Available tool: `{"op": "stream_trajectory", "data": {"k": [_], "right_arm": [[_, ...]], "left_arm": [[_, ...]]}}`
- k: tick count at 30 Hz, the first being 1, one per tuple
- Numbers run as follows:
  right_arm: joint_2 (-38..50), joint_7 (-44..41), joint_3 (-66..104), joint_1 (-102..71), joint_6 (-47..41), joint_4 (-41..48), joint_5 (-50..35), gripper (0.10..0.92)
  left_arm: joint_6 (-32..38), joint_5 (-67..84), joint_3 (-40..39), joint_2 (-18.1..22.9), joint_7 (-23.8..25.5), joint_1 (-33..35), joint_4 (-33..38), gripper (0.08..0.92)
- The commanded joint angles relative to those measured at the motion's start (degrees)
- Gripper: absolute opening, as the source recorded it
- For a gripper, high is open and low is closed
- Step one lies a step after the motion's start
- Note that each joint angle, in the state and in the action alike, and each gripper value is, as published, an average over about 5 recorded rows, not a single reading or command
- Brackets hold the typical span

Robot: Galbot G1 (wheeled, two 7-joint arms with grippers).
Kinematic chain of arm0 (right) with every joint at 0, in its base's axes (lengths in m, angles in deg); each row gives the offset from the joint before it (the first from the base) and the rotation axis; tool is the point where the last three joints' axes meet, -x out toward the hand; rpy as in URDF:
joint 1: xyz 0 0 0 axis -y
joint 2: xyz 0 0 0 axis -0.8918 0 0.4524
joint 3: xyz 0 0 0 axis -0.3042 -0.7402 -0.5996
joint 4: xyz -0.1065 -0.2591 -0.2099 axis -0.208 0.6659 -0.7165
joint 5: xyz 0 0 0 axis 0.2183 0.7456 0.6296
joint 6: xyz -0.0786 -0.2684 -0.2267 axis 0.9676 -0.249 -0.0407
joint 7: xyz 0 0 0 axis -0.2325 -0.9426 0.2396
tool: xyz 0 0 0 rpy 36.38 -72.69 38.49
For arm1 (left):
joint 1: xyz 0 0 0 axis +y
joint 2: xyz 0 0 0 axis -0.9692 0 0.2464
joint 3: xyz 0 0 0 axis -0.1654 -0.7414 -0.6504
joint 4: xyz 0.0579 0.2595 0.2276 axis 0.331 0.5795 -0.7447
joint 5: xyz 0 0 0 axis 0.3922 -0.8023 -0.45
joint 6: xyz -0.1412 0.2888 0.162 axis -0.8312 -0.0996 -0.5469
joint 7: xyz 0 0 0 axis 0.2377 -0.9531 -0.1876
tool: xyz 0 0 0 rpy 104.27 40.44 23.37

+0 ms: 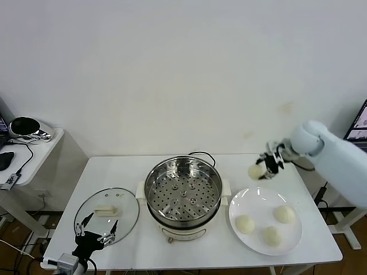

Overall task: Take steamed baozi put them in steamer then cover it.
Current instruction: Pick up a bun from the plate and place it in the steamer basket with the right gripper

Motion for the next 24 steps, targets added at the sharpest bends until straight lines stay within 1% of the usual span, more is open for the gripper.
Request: {"op": "stream_trajectory", "data": {"k": [1,3,5,7,10,12,14,19,21,24], "right_arm": [[-14.77,-5.17,-11.41,19.38,4.24,9.61,-9.58,0.587],[-20.51,-7.05,-10.48,19.73,8.72,14.71,-9.91,0.586],[-25.30,-8.38,-9.46,19.52,15.20,19.46,-9.90,0.585],[-29.26,-9.30,-8.59,18.91,24.79,24.09,-9.72,0.585],[-33.29,-10.35,-8.47,17.72,39.28,28.74,-8.78,0.585],[-34.62,-10.82,-8.90,16.75,45.21,29.35,-7.28,0.585],[-35.35,-10.94,-9.09,15.67,49.31,28.85,-4.82,0.585],[-36.49,-9.46,-8.56,13.28,59.48,27.25,5.07,0.585],[-36.51,-8.72,-8.40,12.57,61.25,26.20,8.69,0.585],[-36.41,-7.62,-8.92,11.81,61.59,24.40,12.67,0.586]], "left_arm": [[-0.05,1.68,1.23,-0.04,-0.22,0.04,0.47,0.823],[-0.04,1.90,1.43,0.16,-0.33,-0.06,0.38,0.823],[-0.04,2.07,1.62,0.41,-0.39,-0.04,0.42,0.823],[-0.05,2.42,1.85,0.62,-0.47,-0.02,0.41,0.823],[-0.20,3.13,2.18,1.05,-0.81,-0.33,0.05,0.823],[-0.31,3.40,2.24,1.32,-1.05,-0.61,-0.31,0.823],[-0.31,3.46,2.20,1.41,-1.16,-0.68,-0.62,0.823],[-0.25,3.38,2.23,1.32,-1.20,-0.47,-1.50,0.823],[-0.24,3.28,2.27,1.28,-1.24,-0.52,-1.89,0.823],[-0.23,3.21,2.30,1.26,-1.29,-0.49,-2.14,0.823]]}}
